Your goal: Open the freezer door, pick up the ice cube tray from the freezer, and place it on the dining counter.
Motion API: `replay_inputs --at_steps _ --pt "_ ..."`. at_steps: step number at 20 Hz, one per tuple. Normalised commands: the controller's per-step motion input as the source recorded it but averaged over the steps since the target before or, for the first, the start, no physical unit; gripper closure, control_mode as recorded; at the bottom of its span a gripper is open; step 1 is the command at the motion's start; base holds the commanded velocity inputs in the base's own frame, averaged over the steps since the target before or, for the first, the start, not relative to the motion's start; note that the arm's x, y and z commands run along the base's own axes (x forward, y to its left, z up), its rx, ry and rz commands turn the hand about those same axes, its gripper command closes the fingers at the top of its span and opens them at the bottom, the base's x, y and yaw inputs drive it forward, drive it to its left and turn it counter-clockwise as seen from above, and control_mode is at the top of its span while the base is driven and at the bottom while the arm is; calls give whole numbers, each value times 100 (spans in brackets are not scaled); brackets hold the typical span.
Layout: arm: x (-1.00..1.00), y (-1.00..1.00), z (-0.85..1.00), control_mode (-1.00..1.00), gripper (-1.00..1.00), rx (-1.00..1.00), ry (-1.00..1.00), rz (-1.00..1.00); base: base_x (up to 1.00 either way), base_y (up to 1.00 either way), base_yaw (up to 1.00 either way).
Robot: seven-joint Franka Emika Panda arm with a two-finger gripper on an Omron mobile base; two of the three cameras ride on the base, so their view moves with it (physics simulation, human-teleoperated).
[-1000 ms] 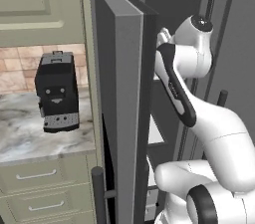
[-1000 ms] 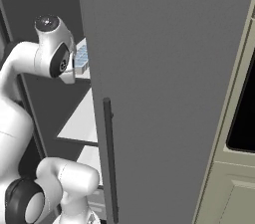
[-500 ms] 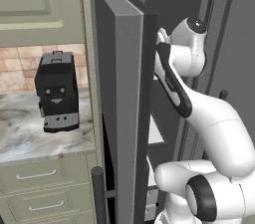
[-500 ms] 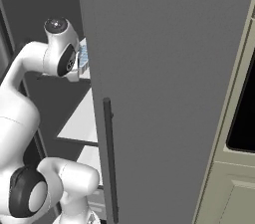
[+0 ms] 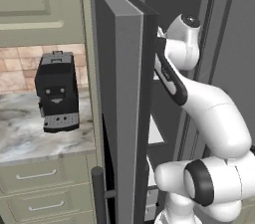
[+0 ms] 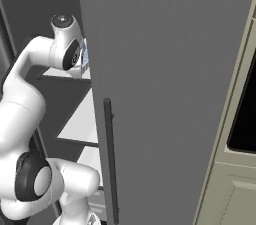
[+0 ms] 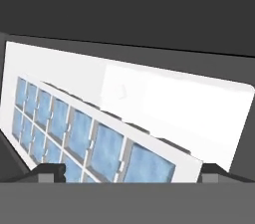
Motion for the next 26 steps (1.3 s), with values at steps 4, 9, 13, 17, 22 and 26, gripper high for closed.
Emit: replay_inputs --at_steps 4,9,13,17,22,26 --pt "10 12 -16 -100 -100 0 6 0 0 0 0" --pt "0 7 -12 -100 -100 0 4 0 0 0 0" --pt "0 0 -16 -100 -100 0 0 0 0 0 0" --pt "5 0 -27 -100 -100 0 0 0 0 0 0" --pt "9 0 -14 -100 -100 0 -1 0 0 0 0" --pt "13 1 0 -100 -100 0 -6 0 0 0 0"
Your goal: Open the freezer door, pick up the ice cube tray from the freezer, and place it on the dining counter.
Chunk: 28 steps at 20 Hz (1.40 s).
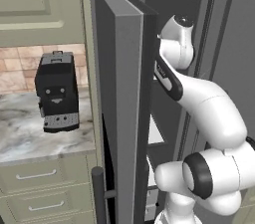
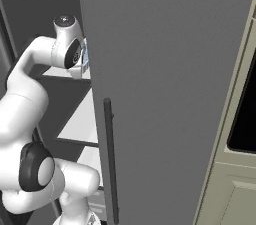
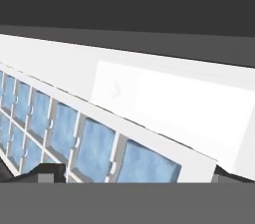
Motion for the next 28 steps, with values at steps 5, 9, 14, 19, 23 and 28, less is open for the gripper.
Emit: replay_inputs --at_steps 5,9,14,19,23,28 --pt "13 5 -1 -100 100 0 -6 0 0 0 0" --pt "1 3 0 -100 100 0 -7 0 0 0 0" --pt "0 2 0 -100 100 0 -7 0 0 0 0" --pt "-9 0 9 -100 100 0 -9 0 0 0 0" --pt "-7 0 19 -100 100 0 -4 -1 0 0 0" --pt "-10 0 38 -100 100 0 -6 0 0 0 0"
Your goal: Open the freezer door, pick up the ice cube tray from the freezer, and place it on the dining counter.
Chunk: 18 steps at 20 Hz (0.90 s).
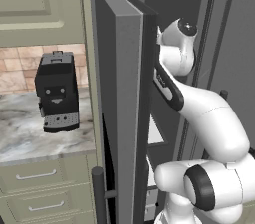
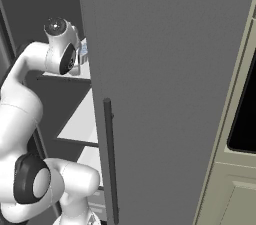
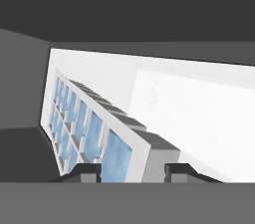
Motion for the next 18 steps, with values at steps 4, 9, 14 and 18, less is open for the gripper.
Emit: replay_inputs --at_steps 4,9,14,18 --pt "-28 0 54 -100 100 0 -7 -1 0 0 0" --pt "-52 0 51 -100 100 0 -9 -2 0 0 0" --pt "-74 -6 29 -100 100 0 -6 0 0 0 0" --pt "-90 -3 16 -100 100 0 -3 0 0 0 0"
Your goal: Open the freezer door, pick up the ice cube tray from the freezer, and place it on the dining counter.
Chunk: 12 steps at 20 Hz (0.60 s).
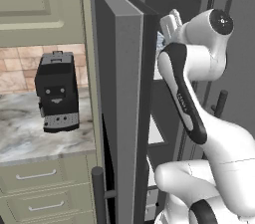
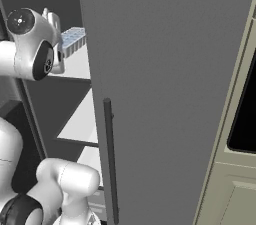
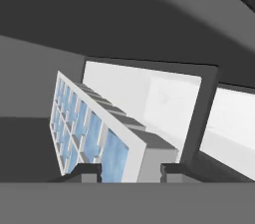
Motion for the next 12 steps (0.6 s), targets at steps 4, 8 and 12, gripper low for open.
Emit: replay_inputs --at_steps 4,8,12 --pt "-100 -3 17 -100 100 0 -1 0 0 0 0" --pt "-99 -6 19 -100 100 0 0 0 0 0 0" --pt "-77 -7 23 -100 100 0 3 0 0 0 0"
